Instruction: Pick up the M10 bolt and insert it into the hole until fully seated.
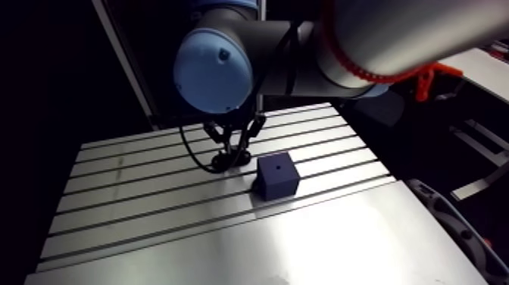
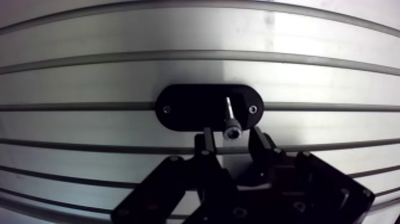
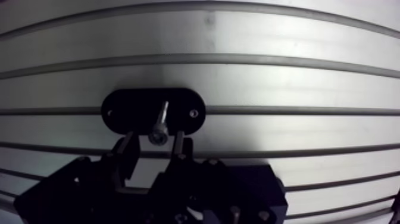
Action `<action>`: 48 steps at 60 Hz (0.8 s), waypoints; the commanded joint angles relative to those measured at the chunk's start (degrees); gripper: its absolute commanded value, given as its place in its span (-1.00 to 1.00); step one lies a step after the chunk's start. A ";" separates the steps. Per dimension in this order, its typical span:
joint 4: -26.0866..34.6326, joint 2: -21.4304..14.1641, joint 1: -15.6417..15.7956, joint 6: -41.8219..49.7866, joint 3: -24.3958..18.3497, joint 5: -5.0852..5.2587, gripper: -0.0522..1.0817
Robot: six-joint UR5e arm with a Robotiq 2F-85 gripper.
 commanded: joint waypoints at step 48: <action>0.02 0.38 0.00 -0.05 -0.09 -0.07 0.24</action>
